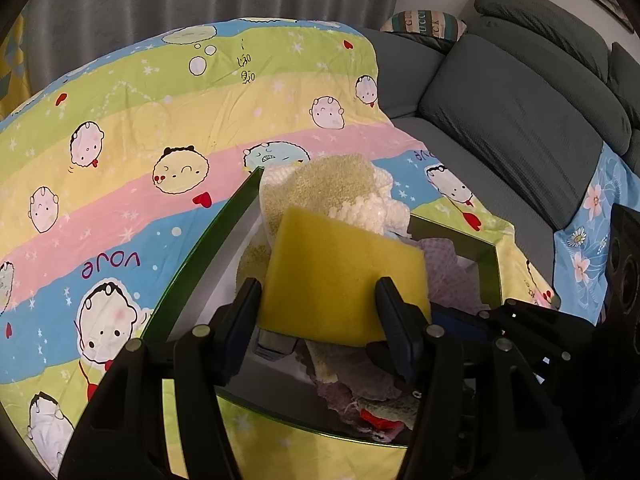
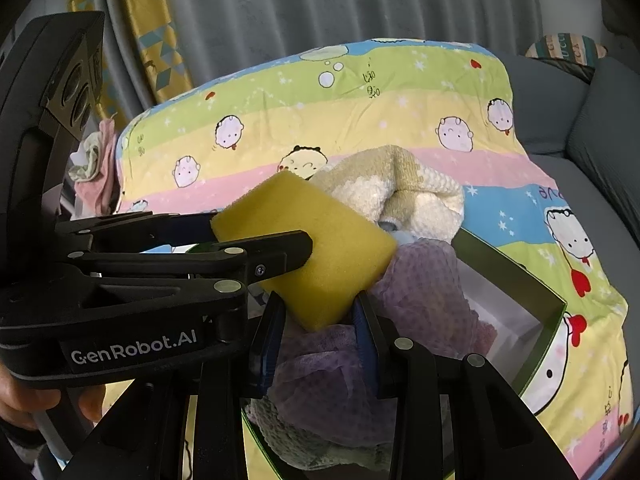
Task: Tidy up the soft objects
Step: 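Hold the sponge above the green box and lower it onto the pile, then open the right gripper to release the sponge onto the cream towel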
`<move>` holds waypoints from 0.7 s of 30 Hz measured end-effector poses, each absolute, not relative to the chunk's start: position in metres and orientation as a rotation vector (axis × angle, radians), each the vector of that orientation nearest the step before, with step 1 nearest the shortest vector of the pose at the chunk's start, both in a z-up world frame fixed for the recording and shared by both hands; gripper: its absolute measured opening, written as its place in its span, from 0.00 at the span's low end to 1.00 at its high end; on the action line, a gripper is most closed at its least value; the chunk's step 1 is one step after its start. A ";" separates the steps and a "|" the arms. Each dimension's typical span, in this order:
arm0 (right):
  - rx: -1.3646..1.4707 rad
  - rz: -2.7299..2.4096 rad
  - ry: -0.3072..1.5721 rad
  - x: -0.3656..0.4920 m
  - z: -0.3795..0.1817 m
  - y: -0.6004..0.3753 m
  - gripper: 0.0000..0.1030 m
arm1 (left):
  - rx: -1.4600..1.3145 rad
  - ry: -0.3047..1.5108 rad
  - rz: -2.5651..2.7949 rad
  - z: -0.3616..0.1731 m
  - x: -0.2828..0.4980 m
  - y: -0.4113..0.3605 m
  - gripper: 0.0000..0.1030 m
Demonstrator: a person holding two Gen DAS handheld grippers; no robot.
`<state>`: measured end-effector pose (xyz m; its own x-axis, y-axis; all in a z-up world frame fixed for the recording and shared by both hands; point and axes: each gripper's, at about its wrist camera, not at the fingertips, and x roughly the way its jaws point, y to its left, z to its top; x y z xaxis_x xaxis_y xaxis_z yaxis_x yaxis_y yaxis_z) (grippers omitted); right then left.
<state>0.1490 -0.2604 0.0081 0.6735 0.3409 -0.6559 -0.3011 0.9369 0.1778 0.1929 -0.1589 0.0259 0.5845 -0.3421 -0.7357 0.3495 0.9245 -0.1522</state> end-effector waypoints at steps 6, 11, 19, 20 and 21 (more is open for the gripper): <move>0.058 0.355 0.769 0.150 0.006 -0.260 0.35 | 0.026 0.874 -0.387 0.025 0.193 -0.161 0.57; 0.057 0.350 0.775 0.150 0.006 -0.260 0.35 | 0.033 0.883 -0.381 0.025 0.192 -0.162 0.57; 0.056 0.336 0.777 0.147 0.006 -0.260 0.35 | 0.049 0.884 -0.372 0.026 0.191 -0.165 0.57; 0.054 0.333 0.778 0.147 0.006 -0.260 0.35 | 0.053 0.884 -0.367 0.026 0.191 -0.165 0.57; 0.052 0.331 0.779 0.147 0.006 -0.260 0.35 | 0.055 0.883 -0.366 0.026 0.190 -0.166 0.58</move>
<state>0.1469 -0.2600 0.0065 0.6625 0.3117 -0.6812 -0.2736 0.9472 0.1674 0.1899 -0.1658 0.0255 0.5772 -0.2899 -0.7634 0.3348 0.9367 -0.1025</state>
